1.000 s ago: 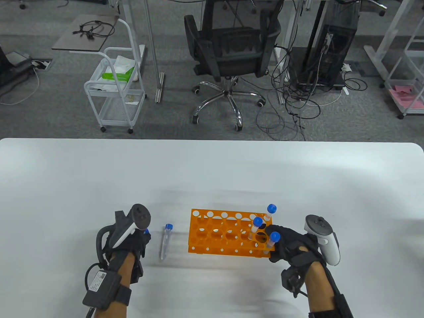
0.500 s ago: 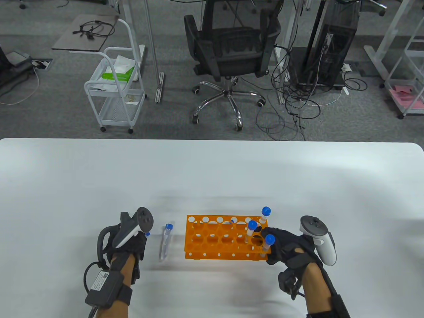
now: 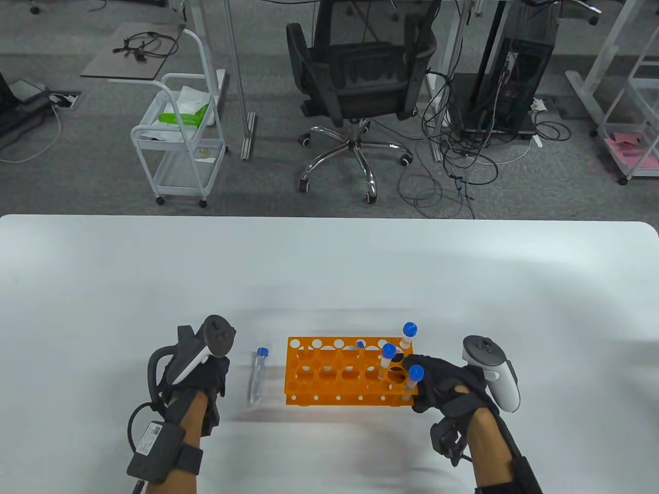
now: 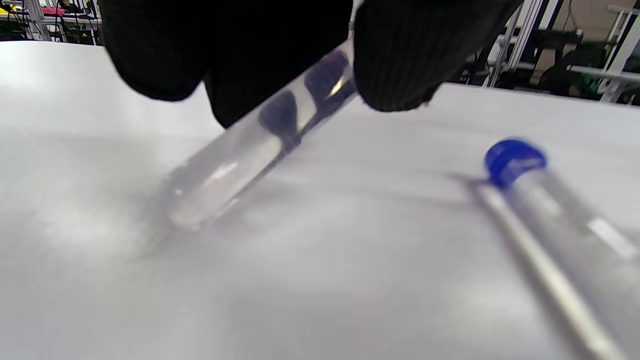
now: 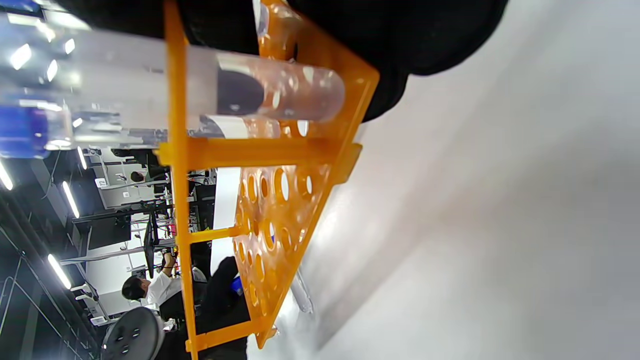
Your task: Insert test tubes into test tube rack (6 test tubes)
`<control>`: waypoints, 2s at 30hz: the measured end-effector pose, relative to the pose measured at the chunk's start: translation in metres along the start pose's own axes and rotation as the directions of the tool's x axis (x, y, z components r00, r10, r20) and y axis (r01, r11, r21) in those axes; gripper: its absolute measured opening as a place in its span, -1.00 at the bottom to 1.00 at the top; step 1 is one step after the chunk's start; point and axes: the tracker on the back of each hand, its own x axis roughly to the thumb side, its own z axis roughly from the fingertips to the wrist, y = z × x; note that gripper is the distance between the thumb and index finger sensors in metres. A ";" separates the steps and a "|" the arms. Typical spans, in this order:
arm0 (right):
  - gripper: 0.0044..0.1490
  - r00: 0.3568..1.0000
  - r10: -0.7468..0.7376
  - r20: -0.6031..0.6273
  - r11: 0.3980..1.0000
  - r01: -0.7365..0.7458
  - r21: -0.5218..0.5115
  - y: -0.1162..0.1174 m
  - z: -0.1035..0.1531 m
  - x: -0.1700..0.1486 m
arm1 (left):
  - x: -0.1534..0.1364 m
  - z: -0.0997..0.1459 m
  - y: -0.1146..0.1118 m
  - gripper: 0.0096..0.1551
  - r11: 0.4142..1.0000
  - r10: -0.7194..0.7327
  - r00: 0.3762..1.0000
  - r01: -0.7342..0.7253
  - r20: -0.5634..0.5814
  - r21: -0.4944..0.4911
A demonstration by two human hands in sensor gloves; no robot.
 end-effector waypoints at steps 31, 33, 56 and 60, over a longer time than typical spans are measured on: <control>-0.35 1.000 0.024 -0.010 1.000 -0.024 0.004 0.002 -0.001 0.002 | 0.087 0.065 0.113 -0.41 0.833 0.196 0.904 -0.358 0.380 0.421; -0.35 1.000 0.024 -0.013 1.000 -0.024 0.010 0.002 -0.002 0.002 | 0.087 0.067 0.112 -0.41 0.824 0.195 0.900 -0.366 0.390 0.432; -0.35 1.000 0.001 -0.003 1.000 -0.001 0.021 0.002 -0.001 0.000 | 0.100 0.062 0.097 -0.38 0.892 0.159 0.915 -0.294 0.370 0.344; -0.35 1.000 -0.009 0.001 1.000 0.009 0.020 0.002 0.000 0.001 | 0.104 0.058 0.091 -0.38 0.909 0.150 0.918 -0.274 0.367 0.313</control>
